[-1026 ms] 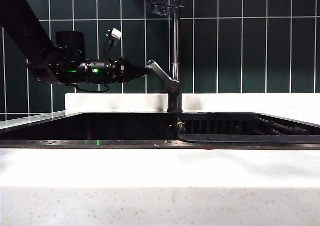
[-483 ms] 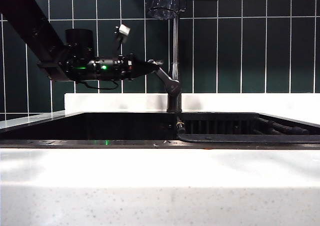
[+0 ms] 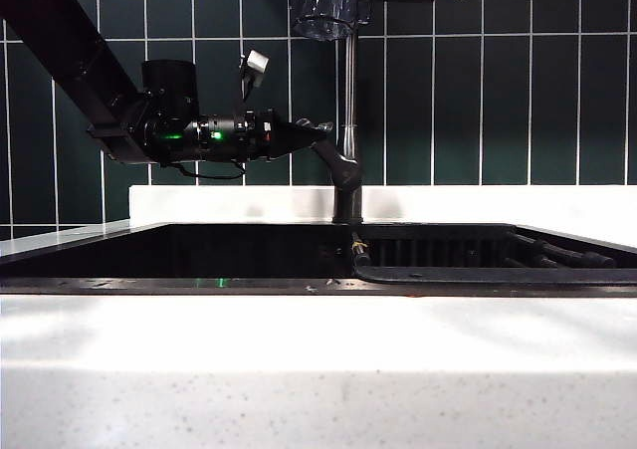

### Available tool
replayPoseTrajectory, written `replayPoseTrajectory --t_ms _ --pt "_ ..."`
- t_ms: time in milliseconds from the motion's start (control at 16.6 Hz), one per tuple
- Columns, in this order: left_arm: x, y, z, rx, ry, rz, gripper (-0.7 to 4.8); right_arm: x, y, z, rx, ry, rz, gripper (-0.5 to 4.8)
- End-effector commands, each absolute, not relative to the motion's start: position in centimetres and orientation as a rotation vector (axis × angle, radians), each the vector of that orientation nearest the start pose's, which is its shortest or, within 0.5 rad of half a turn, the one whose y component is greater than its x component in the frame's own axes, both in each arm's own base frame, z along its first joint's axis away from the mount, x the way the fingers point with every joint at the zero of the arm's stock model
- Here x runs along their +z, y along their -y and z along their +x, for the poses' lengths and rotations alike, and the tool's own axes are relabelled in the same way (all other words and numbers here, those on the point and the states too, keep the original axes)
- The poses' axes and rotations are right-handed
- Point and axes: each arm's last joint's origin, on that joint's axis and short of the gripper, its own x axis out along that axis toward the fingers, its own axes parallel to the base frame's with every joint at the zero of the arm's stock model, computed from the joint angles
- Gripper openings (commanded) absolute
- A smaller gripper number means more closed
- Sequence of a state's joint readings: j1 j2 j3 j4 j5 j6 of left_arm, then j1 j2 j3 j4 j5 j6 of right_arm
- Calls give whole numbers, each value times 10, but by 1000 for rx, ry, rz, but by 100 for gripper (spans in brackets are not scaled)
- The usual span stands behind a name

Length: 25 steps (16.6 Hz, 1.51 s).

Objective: Pick up the mug next to the sink, go to the faucet to get some water, pour the water into the sink, and finally put the mug back to its place.

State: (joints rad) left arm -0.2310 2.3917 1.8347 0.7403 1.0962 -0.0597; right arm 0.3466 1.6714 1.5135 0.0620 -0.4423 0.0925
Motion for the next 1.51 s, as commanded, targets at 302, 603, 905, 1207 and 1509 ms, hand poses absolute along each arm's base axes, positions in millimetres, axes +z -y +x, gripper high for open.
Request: replayPoseTrajectory --t_ms 302,603,905,1207,1509 --pt "222 146 511 -1381 120 17 -6 383 -145 362 791 -115 92 -5" --pt "222 160 506 -1428 127 23 -6 380 -145 362 790 -131 75 -5" --pt "222 169 503 -1445 124 19 -6 380 -144 362 790 -129 71 -5" --pt "223 170 503 -1441 124 16 -6 380 -144 362 790 -124 61 -5" --pt "223 170 503 -1441 123 16 -6 380 -144 362 790 -125 61 -5"
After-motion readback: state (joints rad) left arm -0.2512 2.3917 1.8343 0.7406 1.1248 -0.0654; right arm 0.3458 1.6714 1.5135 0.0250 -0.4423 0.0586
